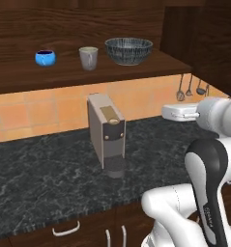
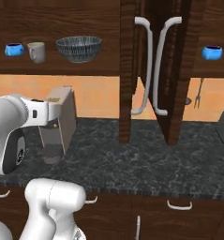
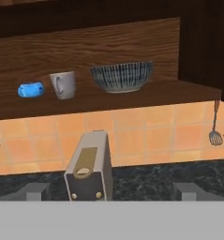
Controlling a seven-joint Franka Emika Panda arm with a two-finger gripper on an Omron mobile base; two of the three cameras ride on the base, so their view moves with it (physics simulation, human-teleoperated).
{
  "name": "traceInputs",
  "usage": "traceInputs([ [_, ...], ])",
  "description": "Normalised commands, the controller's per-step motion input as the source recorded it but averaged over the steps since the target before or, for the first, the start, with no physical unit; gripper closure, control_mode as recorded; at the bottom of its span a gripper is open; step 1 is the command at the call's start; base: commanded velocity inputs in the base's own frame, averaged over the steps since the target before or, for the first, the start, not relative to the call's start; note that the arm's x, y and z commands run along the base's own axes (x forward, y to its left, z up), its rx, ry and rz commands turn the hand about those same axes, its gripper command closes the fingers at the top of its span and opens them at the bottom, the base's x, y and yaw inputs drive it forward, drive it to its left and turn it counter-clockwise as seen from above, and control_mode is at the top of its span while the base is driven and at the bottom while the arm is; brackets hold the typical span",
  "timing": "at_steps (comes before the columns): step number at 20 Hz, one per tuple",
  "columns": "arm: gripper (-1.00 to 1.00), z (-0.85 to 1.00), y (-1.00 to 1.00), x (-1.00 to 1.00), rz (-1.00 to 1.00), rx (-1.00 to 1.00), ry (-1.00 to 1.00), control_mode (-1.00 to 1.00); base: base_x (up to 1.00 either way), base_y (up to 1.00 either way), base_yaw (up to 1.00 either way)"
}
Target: Gather all objects into one cabinet and sort the glasses and bowls to opposite sides.
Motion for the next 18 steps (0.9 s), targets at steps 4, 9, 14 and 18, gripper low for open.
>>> traceInputs([
  [4,-1.0,0.0,0.0,0.0,0.0,0.0,0.0,1.0,0.0,-0.02,-0.64],
  [9,-1.0,0.0,0.0,0.0,0.0,0.0,0.0,1.0,0.0,0.12,-0.62],
  [14,-1.0,0.0,0.0,0.0,0.0,0.0,0.0,1.0,-0.1,0.33,-0.48],
  [18,-1.0,0.0,0.0,0.0,0.0,0.0,0.0,1.0,-0.18,0.16,-0.5],
])
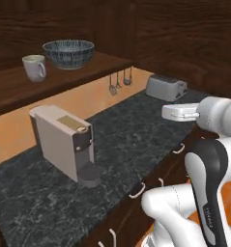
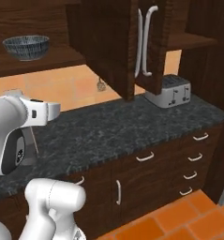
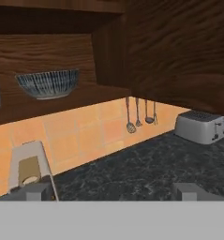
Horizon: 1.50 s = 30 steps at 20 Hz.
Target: Gather all objects into one cabinet and sort the glasses and bowls to opposite sides.
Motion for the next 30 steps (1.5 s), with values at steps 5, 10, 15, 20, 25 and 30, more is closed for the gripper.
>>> traceInputs([
  [5,-1.0,0.0,0.0,0.0,0.0,0.0,0.0,1.0,-0.27,0.13,-0.62],
  [10,-1.0,0.0,0.0,0.0,0.0,0.0,0.0,1.0,-0.35,0.07,-0.62],
  [15,-1.0,0.0,0.0,0.0,0.0,0.0,0.0,1.0,-0.4,0.05,-0.66],
  [20,-1.0,0.0,0.0,0.0,0.0,0.0,0.0,1.0,0.14,-0.46,-0.55],
  [25,-1.0,0.0,0.0,0.0,0.0,0.0,0.0,1.0,0.6,-0.67,-0.39],
  [30,-1.0,0.0,0.0,0.0,0.0,0.0,0.0,1.0,1.0,-0.44,-0.11],
])
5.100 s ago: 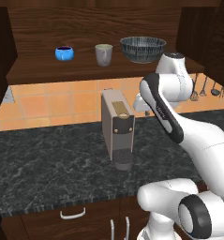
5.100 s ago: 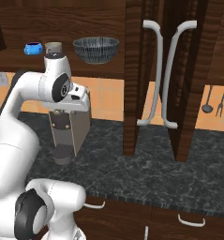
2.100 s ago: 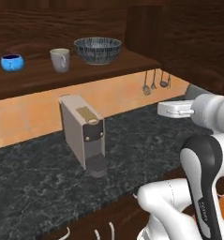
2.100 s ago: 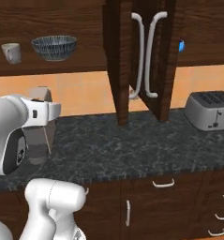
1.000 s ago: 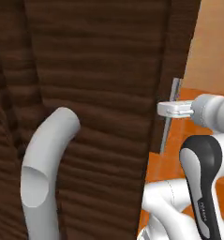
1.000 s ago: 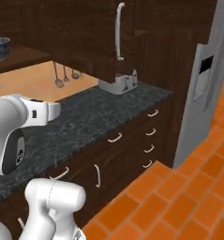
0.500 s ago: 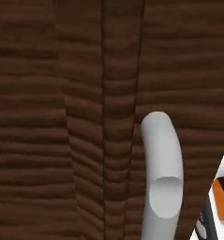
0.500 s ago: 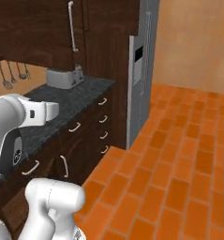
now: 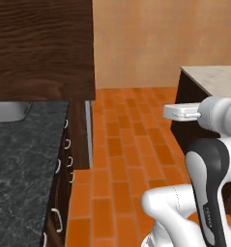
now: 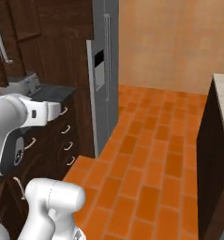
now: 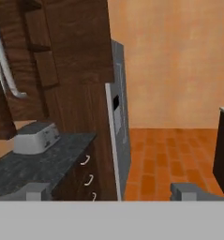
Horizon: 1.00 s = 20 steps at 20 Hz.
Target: Gather all objects into one cabinet and sort the glasses and bowls to opposite sides.
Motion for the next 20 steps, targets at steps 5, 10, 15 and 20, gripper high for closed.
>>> traceInputs([
  [5,-1.0,0.0,0.0,0.0,0.0,0.0,0.0,1.0,1.0,-0.25,0.0],
  [10,-1.0,0.0,0.0,0.0,0.0,0.0,0.0,1.0,1.0,-0.05,0.08],
  [15,-1.0,0.0,0.0,0.0,0.0,0.0,0.0,1.0,0.7,0.01,0.21],
  [20,-1.0,0.0,0.0,0.0,0.0,0.0,0.0,1.0,0.55,0.41,0.12],
])
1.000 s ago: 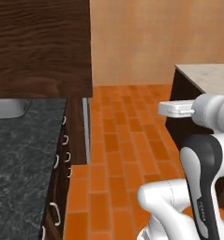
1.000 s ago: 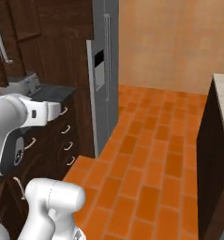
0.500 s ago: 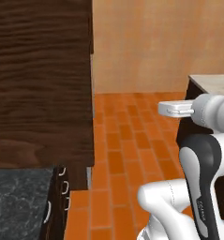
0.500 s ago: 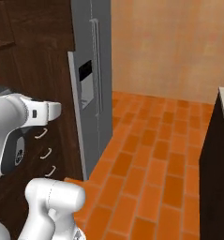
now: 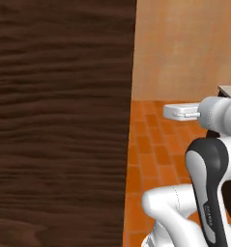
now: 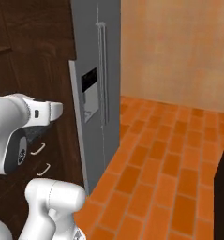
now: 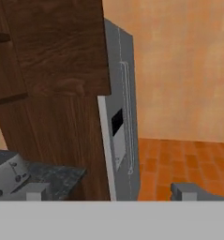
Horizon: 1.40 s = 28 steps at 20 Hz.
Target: Gather all objects into one cabinet and sort the glasses and bowls to opposite sides.
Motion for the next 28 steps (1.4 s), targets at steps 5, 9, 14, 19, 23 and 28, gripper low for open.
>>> traceInputs([
  [5,-1.0,0.0,0.0,0.0,0.0,0.0,0.0,1.0,0.17,0.34,0.38],
  [9,-1.0,0.0,0.0,0.0,0.0,0.0,0.0,1.0,0.16,-0.23,0.39],
  [14,-1.0,0.0,0.0,0.0,0.0,0.0,0.0,1.0,0.52,-0.33,0.36],
  [19,-1.0,0.0,0.0,0.0,0.0,0.0,0.0,1.0,0.75,-0.01,0.43],
  [23,-1.0,0.0,0.0,0.0,0.0,0.0,0.0,1.0,0.43,0.16,0.56],
  [28,-1.0,0.0,0.0,0.0,0.0,0.0,0.0,1.0,0.08,0.17,0.6],
])
